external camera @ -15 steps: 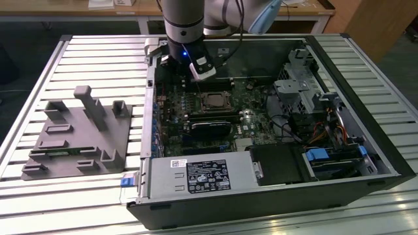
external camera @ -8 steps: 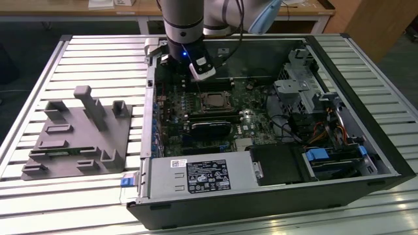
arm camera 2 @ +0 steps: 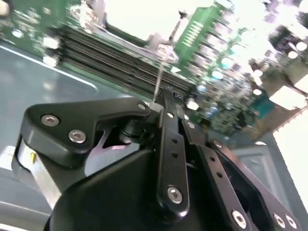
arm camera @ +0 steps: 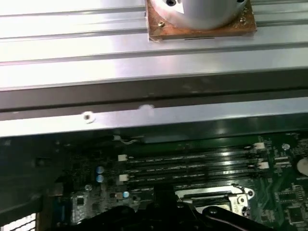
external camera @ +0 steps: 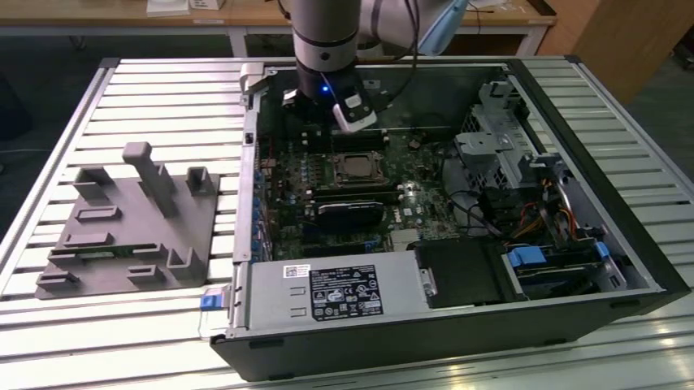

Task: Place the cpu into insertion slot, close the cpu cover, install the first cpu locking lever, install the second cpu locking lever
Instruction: 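Install the first cpu locking lever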

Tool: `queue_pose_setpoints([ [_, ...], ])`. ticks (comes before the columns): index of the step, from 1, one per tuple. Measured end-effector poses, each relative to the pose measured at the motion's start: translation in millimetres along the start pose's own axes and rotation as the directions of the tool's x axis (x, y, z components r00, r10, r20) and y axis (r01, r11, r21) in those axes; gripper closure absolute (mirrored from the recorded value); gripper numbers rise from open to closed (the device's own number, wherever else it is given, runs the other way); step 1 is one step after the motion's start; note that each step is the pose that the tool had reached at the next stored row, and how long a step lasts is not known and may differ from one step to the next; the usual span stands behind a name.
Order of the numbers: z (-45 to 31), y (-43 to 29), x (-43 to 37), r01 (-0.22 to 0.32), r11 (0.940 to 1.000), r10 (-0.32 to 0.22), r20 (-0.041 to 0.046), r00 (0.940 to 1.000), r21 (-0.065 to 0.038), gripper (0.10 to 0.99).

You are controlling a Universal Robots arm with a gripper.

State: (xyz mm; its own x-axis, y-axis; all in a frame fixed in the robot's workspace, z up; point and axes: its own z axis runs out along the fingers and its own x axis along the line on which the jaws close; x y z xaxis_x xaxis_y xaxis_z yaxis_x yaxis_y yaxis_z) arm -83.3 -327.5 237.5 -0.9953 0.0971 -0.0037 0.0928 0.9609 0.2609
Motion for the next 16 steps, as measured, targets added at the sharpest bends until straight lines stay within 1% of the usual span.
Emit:
queue_pose_setpoints([
  [3, 0.4, 1.3, -13.8, -0.001, 1.0, 0.001, -0.0024, 1.0, 0.0, 0.98],
  [5, 0.6, 1.9, -20.4, -0.001, 1.0, 0.001, -0.0032, 1.0, 0.0, 0.98],
  [6, 0.6, 2.0, -21.6, -0.001, 1.0, 0.001, -0.0033, 1.0, 0.0, 0.98],
  [10, 0.6, 2.0, -21.8, -0.001, 1.0, 0.001, -0.0031, 1.0, 0.0, 0.98],
  [11, 0.7, 2.1, -21.8, 0.0, 1.0, 0.0, -0.0003, 1.0, 0.002, 0.98],
  [14, 0.9, 1.9, -21.6, 0.002, 0.9999, -0.003, 0.0234, 0.9997, 0.012, 0.98],
  [15, 1.1, 1.8, -21.5, 0.002, 0.9999, -0.003, 0.0312, 0.9995, 0.014, 0.98],
  [16, 1.5, 1.7, -21.6, 0.0, 0.9999, -0.001, 0.0372, 0.9993, 0.015, 0.98],
])
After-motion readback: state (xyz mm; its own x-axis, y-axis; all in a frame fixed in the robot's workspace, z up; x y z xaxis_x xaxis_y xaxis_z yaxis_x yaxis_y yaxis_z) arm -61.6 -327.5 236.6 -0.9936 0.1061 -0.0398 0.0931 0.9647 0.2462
